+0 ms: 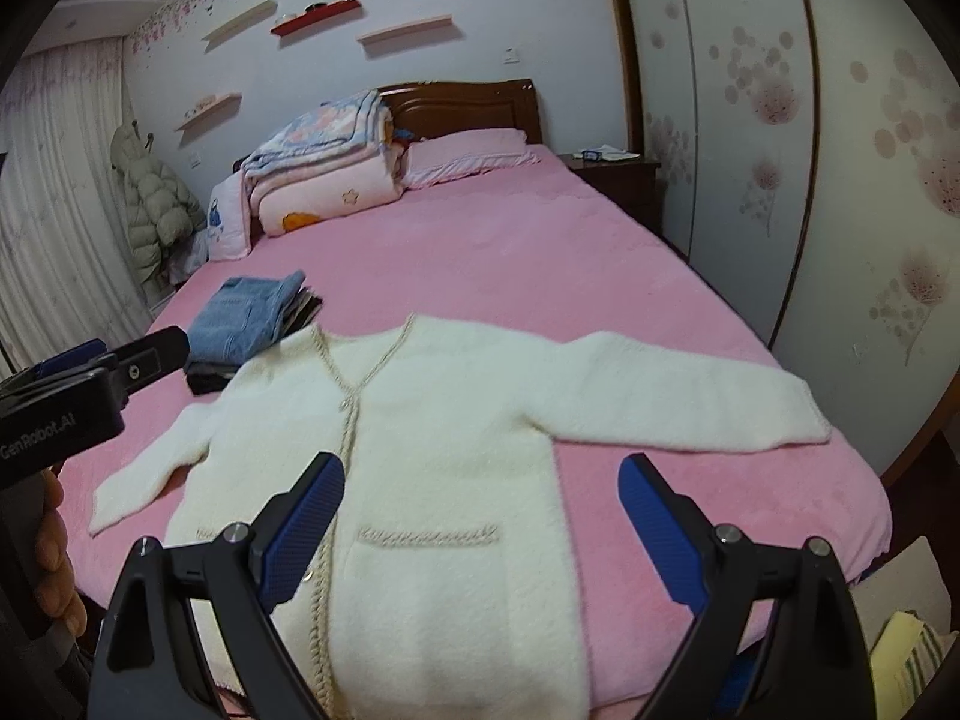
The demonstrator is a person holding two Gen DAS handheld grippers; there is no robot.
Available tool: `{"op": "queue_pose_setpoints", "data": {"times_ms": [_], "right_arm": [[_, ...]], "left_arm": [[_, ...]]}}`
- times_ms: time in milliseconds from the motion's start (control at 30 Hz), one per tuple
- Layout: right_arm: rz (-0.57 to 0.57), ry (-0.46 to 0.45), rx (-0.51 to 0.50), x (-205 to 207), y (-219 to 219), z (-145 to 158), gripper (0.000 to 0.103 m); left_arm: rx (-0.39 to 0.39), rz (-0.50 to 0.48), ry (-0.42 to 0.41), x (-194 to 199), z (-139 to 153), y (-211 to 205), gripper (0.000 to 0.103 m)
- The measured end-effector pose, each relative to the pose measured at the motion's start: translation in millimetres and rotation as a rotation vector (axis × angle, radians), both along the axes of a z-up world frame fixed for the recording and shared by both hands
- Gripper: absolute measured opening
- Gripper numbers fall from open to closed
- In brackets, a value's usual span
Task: Fold large clothes
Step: 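Grasp the cuff of the cream cardigan sleeve with the right tool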
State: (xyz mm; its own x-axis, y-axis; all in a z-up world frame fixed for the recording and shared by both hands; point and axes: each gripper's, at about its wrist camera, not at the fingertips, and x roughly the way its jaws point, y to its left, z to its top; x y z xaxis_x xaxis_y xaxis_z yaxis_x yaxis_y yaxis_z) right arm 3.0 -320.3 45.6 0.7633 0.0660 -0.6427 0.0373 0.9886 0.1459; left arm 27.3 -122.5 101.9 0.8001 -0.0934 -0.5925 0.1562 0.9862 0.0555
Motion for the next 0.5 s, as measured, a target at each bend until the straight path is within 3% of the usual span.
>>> {"op": "queue_pose_setpoints", "data": {"times_ms": [233, 400, 500], "right_arm": [[-0.141, -0.051, -0.014, 17, -73, 14, 0.093], [-0.281, -0.014, 0.002, 42, -141, -11, 0.093], [-0.339, 0.029, 0.048, 53, -179, -39, 0.092]], "left_arm": [[-0.021, -0.088, -0.114, 27, 18, -62, 0.100], [-0.001, -0.202, -0.061, 67, -2, -125, 0.100], [-0.001, -0.254, -0.014, 93, -33, -161, 0.100]]}}
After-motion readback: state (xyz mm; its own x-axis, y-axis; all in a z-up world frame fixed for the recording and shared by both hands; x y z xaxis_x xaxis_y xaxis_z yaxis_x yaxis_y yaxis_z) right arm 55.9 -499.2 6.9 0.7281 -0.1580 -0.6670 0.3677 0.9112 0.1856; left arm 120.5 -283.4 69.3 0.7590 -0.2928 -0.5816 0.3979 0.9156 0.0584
